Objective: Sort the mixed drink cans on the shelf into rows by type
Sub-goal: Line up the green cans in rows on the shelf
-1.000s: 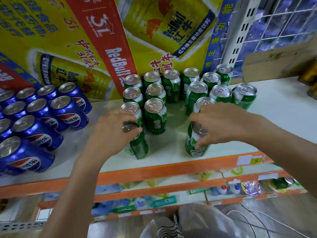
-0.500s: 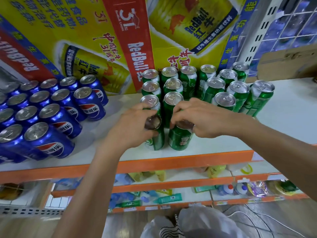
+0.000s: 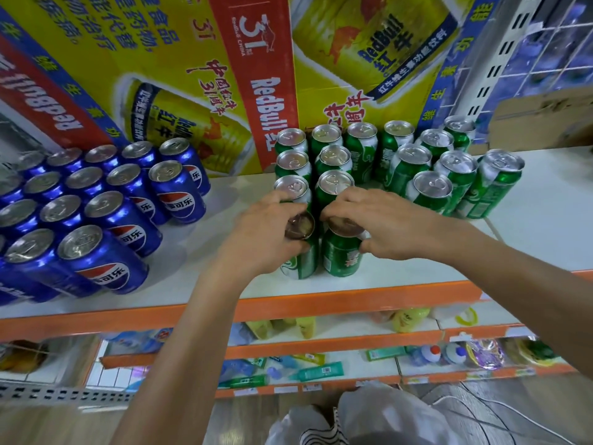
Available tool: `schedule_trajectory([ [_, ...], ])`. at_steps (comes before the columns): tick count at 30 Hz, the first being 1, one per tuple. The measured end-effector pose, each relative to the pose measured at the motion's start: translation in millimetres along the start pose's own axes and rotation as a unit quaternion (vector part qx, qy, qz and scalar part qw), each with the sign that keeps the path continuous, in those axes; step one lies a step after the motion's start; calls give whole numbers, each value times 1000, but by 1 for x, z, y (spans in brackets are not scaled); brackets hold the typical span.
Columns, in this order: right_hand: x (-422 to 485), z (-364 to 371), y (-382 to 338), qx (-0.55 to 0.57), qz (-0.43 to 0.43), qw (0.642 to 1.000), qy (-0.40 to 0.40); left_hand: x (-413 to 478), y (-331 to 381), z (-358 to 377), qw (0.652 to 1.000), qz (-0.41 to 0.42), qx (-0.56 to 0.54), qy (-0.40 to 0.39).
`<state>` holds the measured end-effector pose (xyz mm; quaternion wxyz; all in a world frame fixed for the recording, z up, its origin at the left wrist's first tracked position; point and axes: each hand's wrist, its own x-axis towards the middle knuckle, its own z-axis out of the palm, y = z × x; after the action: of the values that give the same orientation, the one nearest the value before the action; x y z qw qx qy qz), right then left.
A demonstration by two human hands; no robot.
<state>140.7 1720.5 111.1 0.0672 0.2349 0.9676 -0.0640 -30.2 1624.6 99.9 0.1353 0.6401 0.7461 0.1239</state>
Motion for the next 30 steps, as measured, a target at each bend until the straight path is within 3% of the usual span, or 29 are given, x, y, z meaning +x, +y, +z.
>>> schedule_trajectory([
  [18,7,-1,0,20,22,1000,5,2,3,-7,1000,3,2,-7],
  [24,7,-3,6,5,-13,1000,-3,2,1,-10,1000,8,18,-20],
  [27,6,-4,11,48,-13,999,-14,3,3,-13,998,14,50,-33],
  [30,1,-10,17,91,-15,996,-10,7,8,-16,997,6,74,5],
])
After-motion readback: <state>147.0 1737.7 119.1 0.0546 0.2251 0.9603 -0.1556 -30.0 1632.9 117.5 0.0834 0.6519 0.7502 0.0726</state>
